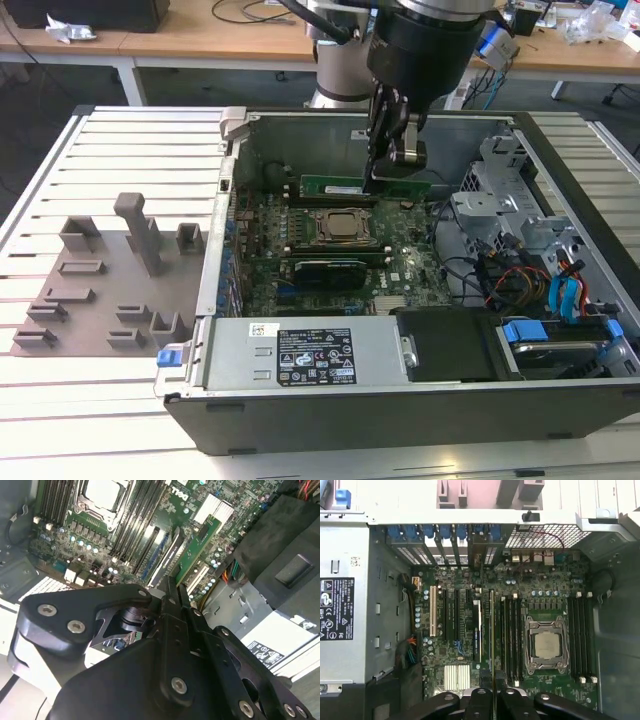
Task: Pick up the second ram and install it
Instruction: 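Insert the second ram into the second slot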
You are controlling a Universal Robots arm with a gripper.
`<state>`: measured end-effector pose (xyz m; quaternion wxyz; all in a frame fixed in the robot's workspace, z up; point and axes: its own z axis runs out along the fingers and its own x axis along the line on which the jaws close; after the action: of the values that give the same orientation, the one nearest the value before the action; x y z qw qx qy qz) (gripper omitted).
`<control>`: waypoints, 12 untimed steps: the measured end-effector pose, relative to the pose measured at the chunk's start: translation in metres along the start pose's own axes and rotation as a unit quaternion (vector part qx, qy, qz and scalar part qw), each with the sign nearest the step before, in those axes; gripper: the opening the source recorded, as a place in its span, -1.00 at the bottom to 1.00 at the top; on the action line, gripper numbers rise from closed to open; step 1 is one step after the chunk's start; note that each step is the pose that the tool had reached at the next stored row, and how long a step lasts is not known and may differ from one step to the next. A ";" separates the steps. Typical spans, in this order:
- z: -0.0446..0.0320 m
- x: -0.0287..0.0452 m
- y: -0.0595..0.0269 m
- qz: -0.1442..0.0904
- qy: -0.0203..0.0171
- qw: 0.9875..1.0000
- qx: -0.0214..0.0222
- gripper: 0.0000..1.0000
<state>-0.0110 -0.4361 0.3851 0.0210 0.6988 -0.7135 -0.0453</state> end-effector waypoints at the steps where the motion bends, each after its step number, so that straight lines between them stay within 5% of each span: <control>1: 0.0028 0.0001 -0.0003 0.000 0.000 1.000 0.000 -0.73; 12: 0.0181 0.0006 -0.0017 0.000 0.000 1.000 0.000 -0.73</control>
<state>-0.0110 -0.4361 0.3669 0.0209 0.6988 -0.7135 -0.0454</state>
